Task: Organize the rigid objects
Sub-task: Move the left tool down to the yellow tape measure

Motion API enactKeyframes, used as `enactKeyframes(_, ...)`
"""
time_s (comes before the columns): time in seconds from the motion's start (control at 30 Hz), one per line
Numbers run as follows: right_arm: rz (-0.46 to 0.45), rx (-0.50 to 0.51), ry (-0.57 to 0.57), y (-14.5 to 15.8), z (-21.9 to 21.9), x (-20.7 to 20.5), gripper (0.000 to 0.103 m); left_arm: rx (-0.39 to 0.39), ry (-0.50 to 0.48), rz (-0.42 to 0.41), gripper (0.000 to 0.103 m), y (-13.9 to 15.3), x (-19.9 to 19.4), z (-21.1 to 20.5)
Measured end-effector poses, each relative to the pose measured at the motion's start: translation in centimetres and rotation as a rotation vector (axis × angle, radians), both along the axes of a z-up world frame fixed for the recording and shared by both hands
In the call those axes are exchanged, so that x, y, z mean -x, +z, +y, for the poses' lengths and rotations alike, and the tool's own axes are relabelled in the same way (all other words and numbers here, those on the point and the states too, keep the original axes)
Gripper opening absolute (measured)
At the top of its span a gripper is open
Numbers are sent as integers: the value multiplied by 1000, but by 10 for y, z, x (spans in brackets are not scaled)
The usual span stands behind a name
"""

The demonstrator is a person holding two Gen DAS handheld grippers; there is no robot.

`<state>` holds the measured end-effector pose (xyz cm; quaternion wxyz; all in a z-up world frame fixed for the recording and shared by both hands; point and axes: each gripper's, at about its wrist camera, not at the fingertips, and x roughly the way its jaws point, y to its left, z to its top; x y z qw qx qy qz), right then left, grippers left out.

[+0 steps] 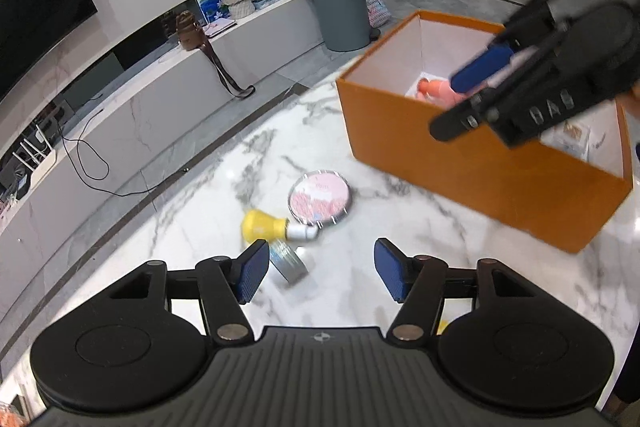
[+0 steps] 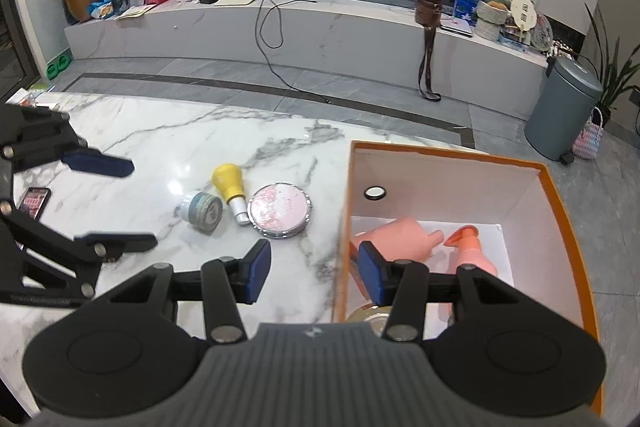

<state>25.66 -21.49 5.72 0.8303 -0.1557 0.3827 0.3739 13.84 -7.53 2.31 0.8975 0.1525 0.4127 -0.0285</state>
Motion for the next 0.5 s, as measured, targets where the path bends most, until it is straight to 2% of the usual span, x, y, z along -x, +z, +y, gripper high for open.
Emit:
enactKeyframes(0.1,0,8,13,-2,4,3,49,19,-21,3,75,-15,12,-4)
enactKeyframes(0.37,0,6,58,-7,21,14,49,62,-83,23,76,-54,37,-18)
enactKeyframes(0.5,-4,5,87,-11,31,20,53,91,-95,33,77,-67,43,-22)
